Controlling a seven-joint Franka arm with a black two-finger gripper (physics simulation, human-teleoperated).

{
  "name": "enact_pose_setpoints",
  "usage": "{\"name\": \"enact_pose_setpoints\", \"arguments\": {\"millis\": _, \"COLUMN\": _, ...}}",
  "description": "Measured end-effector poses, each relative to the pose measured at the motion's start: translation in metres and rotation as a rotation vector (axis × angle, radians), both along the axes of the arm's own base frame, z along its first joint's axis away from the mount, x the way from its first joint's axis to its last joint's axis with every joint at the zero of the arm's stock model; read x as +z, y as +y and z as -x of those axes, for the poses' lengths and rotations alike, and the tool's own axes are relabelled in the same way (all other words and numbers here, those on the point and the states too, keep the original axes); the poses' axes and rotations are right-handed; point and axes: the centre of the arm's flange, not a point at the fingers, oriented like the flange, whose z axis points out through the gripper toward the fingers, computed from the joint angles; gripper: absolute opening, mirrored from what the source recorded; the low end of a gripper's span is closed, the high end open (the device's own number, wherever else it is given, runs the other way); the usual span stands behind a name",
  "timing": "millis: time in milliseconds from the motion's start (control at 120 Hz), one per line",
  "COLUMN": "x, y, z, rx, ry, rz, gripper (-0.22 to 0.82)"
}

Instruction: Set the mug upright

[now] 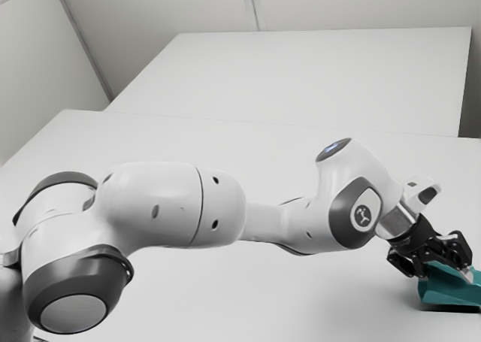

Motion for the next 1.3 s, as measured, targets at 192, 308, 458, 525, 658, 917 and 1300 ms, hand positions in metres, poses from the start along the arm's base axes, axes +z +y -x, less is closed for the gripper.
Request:
{"name": "enact_pose_setpoints", "arguments": {"millis": 192, "x": 0.011, "y": -0.008, "z": -0.001, "rx": -0.030, "ry": -0.033, "rz": 0.018, "gripper": -0.01}}
{"name": "enact_pose_setpoints", "arguments": {"millis": 308, "x": 0.014, "y": -0.010, "z": 0.000, "rx": -0.043, "ry": -0.042, "rz": 0.020, "gripper": -0.08}}
{"name": "enact_pose_setpoints", "arguments": {"millis": 458, "x": 0.018, "y": -0.018, "z": 0.006, "rx": -0.064, "ry": -0.055, "rz": 0.025, "gripper": -0.14}}
{"name": "enact_pose_setpoints", "arguments": {"millis": 525, "x": 0.021, "y": -0.019, "z": 0.007, "rx": -0.074, "ry": -0.065, "rz": 0.023, "gripper": -0.15}}
{"name": "enact_pose_setpoints", "arguments": {"millis": 658, "x": 0.035, "y": -0.018, "z": 0.007, "rx": -0.098, "ry": -0.101, "rz": 0.013, "gripper": -0.16}}
{"name": "enact_pose_setpoints", "arguments": {"millis": 917, "x": 0.073, "y": 0.033, "z": -0.003, "rx": -0.135, "ry": -0.202, "rz": -0.096, "gripper": -0.17}}
{"name": "enact_pose_setpoints", "arguments": {"millis": 1300, "x": 0.120, "y": 0.224, "z": -0.057, "rx": -0.058, "ry": -0.239, "rz": -0.367, "gripper": -0.18}}
